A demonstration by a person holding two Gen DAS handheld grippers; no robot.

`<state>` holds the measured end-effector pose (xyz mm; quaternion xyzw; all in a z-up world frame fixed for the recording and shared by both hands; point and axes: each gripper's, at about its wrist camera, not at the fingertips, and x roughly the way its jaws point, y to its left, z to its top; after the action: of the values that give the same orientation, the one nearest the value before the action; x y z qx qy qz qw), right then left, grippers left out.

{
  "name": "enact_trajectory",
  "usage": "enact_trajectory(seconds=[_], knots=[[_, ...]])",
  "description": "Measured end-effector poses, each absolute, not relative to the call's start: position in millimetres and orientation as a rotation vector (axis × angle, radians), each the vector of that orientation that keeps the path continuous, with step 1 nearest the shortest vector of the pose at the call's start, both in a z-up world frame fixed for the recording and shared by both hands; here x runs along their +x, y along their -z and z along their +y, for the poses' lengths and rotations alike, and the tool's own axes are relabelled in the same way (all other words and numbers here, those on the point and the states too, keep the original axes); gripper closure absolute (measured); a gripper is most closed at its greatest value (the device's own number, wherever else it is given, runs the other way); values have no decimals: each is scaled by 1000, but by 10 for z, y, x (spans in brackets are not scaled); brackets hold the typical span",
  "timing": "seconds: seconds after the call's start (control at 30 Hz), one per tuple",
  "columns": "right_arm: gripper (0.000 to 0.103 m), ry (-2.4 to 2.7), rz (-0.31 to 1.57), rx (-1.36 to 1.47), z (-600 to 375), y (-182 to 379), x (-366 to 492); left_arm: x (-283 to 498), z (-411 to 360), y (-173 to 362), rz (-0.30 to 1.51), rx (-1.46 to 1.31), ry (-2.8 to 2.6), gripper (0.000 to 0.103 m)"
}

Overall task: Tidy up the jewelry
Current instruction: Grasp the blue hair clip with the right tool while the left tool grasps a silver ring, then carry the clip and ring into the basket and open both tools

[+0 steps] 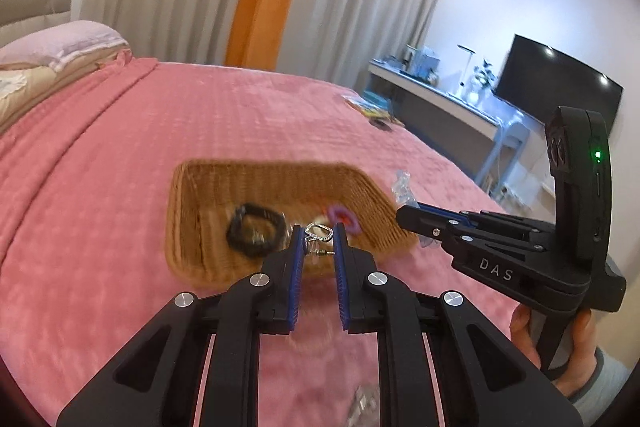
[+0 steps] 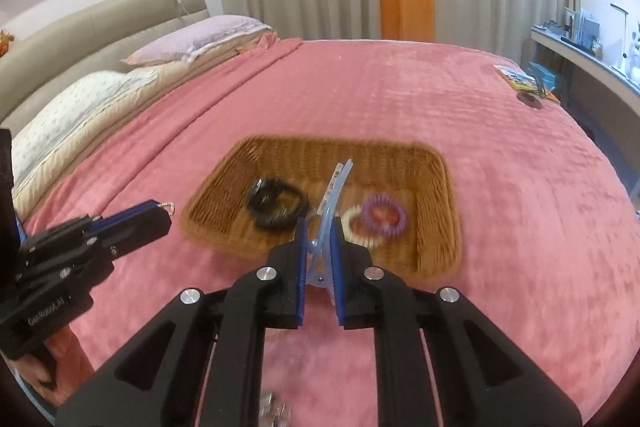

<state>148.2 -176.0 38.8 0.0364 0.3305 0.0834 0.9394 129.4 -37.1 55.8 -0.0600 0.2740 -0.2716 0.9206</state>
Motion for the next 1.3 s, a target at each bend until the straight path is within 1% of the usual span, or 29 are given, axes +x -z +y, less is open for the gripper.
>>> enact_trajectory(seconds=[0.13,0.3,0.47,0.67,0.83,0.9,0.93,0.97,1.03,1.13,1.3], knots=[[94,-167,692,89,-1787,-290,1816,1586,-478,-459,561,-85,526,90],[94,-165,766,115,-1795,-6,2242,1914,-573,-252,595,-74,501,90],[94,-152,823,160,-1830,260,2446,2095,-559,-79,624,-91,492,90],[93,-150,851,209,-1892,360,2493,2128,-558,-21,646,-96,491,89],[92,-129,858,212,-1957,348,2442,2017,-514,-89,632,-105,500,76],[88,-131,863,224,-1998,328,2403,1979,-493,-128,626,-109,498,64],[82,-134,863,231,-2017,309,2382,1955,-485,-150,621,-111,498,62],[69,-134,865,233,-2028,288,2368,1916,-476,-184,616,-111,498,62],[49,-125,875,226,-2035,264,2367,1884,-468,-226,615,-111,496,61],[50,-114,871,240,-2074,207,2313,1790,-411,-302,614,-114,494,61],[49,-134,832,239,-2106,15,1913,1530,-230,-451,594,-144,509,60]])
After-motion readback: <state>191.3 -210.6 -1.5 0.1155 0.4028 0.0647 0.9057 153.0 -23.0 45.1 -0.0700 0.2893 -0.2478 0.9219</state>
